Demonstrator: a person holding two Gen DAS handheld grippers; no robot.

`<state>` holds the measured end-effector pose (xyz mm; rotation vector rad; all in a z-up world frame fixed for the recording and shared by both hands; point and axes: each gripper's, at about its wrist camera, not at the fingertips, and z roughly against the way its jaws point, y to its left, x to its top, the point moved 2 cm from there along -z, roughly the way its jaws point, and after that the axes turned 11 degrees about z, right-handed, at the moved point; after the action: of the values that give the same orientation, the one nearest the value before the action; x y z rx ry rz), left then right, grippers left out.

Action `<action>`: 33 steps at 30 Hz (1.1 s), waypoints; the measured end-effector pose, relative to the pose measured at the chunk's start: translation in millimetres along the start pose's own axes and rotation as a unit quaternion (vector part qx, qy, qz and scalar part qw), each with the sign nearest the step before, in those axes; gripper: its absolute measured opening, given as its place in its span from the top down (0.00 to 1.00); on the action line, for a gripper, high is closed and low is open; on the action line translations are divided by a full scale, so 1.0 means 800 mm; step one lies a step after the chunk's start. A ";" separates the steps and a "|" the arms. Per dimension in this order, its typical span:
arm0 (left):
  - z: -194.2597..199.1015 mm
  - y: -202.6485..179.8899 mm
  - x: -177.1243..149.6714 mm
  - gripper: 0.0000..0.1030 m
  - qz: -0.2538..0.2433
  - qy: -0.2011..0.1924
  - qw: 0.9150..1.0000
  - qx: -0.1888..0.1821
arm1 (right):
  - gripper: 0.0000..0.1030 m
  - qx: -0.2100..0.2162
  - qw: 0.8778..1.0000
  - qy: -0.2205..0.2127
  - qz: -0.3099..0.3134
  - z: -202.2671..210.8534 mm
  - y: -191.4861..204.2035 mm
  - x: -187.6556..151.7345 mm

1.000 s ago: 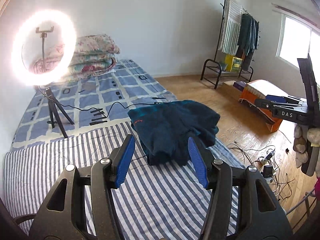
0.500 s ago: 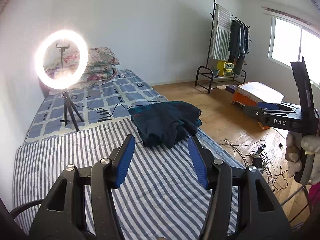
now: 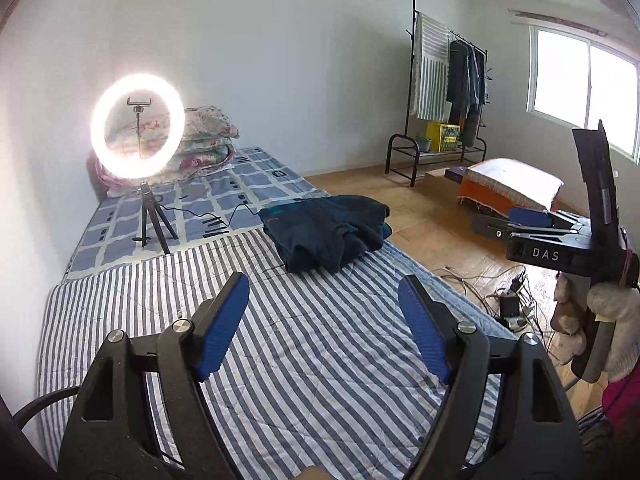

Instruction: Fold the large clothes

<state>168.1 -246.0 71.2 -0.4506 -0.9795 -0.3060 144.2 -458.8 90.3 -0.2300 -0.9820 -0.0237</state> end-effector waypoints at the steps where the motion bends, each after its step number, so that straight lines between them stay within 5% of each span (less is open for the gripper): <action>1: 0.001 0.000 -0.004 0.23 0.001 -0.001 1.000 0.002 | 0.17 0.001 1.000 -0.001 -0.003 0.002 -0.001 -0.004; 7: 0.016 -0.003 -0.017 0.22 0.014 -0.001 1.000 0.007 | 0.12 -0.014 1.000 -0.006 0.009 0.015 0.003 -0.020; 11: 0.029 -0.006 -0.023 0.08 0.013 -0.017 1.000 0.016 | 0.00 -0.021 1.000 -0.021 0.009 0.031 0.006 -0.029; 18: 0.044 -0.014 -0.032 0.01 0.000 -0.038 0.999 0.039 | 0.00 -0.036 0.999 -0.027 0.007 0.044 0.006 -0.041; 33: 0.067 -0.011 -0.039 0.00 0.005 -0.042 0.997 0.061 | 0.00 -0.042 0.998 -0.056 0.005 0.074 0.026 -0.038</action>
<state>109.5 -225.3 72.5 -0.3590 -1.0709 -0.2170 81.1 -428.9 93.3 -0.3156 -1.0936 -0.0439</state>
